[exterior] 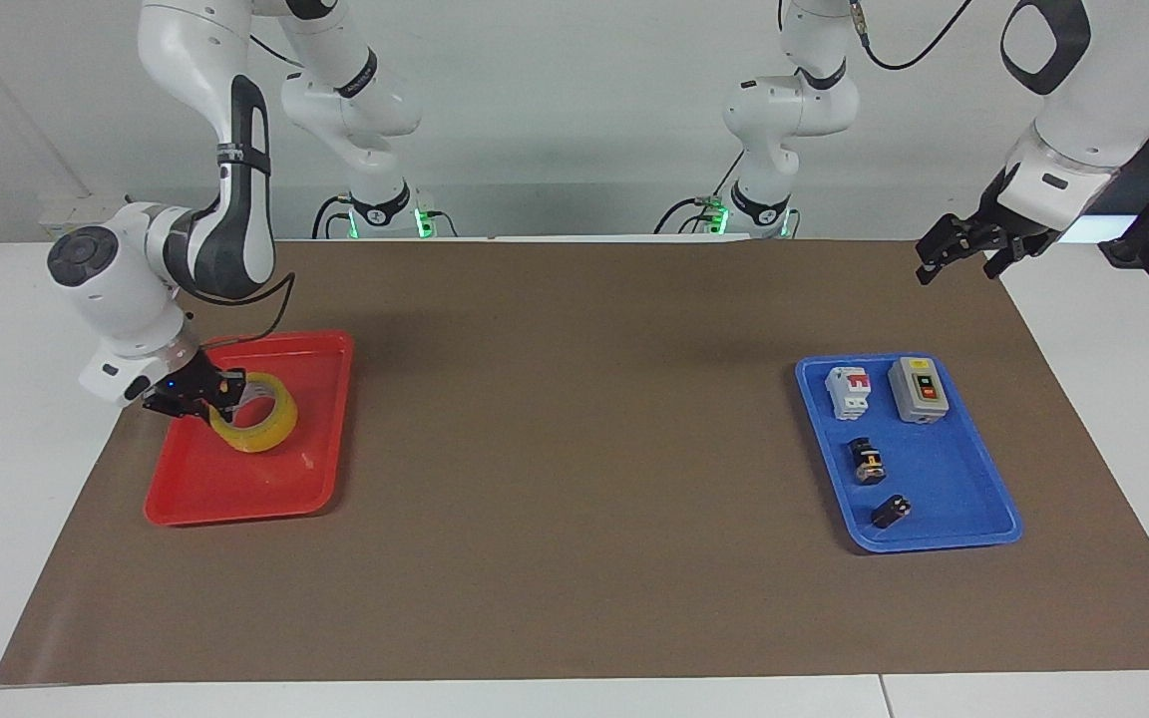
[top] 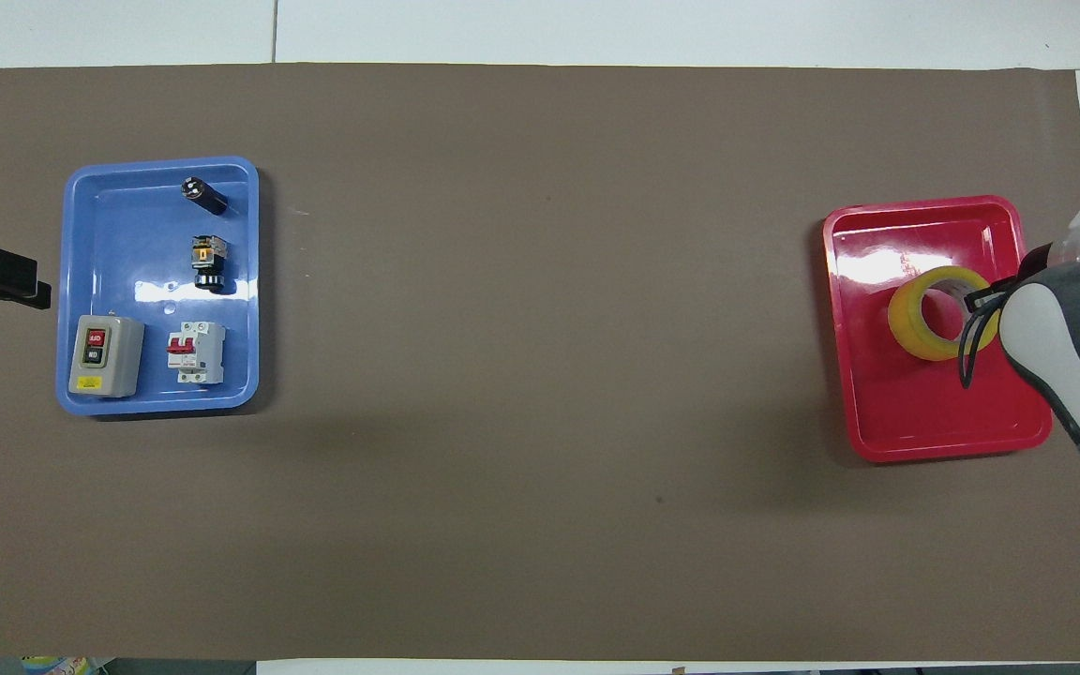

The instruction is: Place and move tape with both arms

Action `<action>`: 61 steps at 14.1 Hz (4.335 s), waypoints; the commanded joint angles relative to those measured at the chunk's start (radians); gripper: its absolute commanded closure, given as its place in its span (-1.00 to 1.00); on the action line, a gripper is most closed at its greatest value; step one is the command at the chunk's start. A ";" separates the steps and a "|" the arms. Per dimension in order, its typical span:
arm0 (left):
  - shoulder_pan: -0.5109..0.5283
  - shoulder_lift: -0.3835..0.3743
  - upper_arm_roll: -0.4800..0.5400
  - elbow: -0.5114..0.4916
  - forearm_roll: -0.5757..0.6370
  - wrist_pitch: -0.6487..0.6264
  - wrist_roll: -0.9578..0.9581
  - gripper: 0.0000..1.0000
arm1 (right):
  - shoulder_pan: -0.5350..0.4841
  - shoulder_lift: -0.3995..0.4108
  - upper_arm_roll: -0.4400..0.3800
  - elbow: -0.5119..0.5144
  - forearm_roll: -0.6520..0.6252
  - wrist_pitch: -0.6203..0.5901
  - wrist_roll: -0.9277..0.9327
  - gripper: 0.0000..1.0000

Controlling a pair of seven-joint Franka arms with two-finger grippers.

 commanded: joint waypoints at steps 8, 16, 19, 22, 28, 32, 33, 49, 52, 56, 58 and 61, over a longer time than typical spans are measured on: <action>0.002 -0.021 -0.003 -0.025 0.025 0.015 0.007 -1.00 | -0.008 -0.004 0.008 -0.054 0.009 0.058 0.005 -1.00; 0.002 -0.021 -0.003 -0.025 0.025 0.015 0.005 -1.00 | 0.031 -0.043 0.048 0.193 0.010 -0.263 0.158 -1.00; 0.002 -0.021 -0.003 -0.025 0.025 0.015 0.007 -1.00 | 0.038 -0.029 0.055 0.412 0.009 -0.501 0.243 -1.00; 0.003 -0.021 -0.003 -0.025 0.025 0.015 0.005 -1.00 | 0.036 -0.044 0.054 0.557 0.010 -0.667 0.246 -1.00; 0.003 -0.021 -0.003 -0.025 0.025 0.015 0.005 -1.00 | 0.035 -0.142 0.045 0.574 -0.011 -0.826 0.303 -1.00; 0.002 -0.021 -0.001 -0.025 0.025 0.015 0.005 -1.00 | 0.035 -0.204 0.046 0.485 -0.017 -0.838 0.303 -1.00; 0.003 -0.021 -0.003 -0.025 0.025 0.015 0.007 -1.00 | 0.038 -0.207 0.048 0.480 -0.017 -0.833 0.303 -1.00; 0.002 -0.021 -0.003 -0.025 0.025 0.015 0.005 -1.00 | 0.022 -0.239 0.048 0.448 -0.017 -0.734 0.301 -1.00; 0.003 -0.021 -0.003 -0.025 0.025 0.015 0.005 -1.00 | 0.022 -0.239 0.046 0.448 -0.016 -0.733 0.301 -1.00; 0.003 -0.021 -0.003 -0.025 0.025 0.015 0.007 -1.00 | 0.033 -0.241 0.049 0.448 -0.014 -0.737 0.300 -1.00; 0.002 -0.021 -0.003 -0.025 0.025 0.015 0.005 -1.00 | 0.039 -0.242 0.059 0.447 -0.014 -0.730 0.304 -1.00; 0.003 -0.021 -0.003 -0.025 0.025 0.015 0.005 -1.00 | 0.042 -0.241 0.066 0.447 -0.014 -0.732 0.303 -1.00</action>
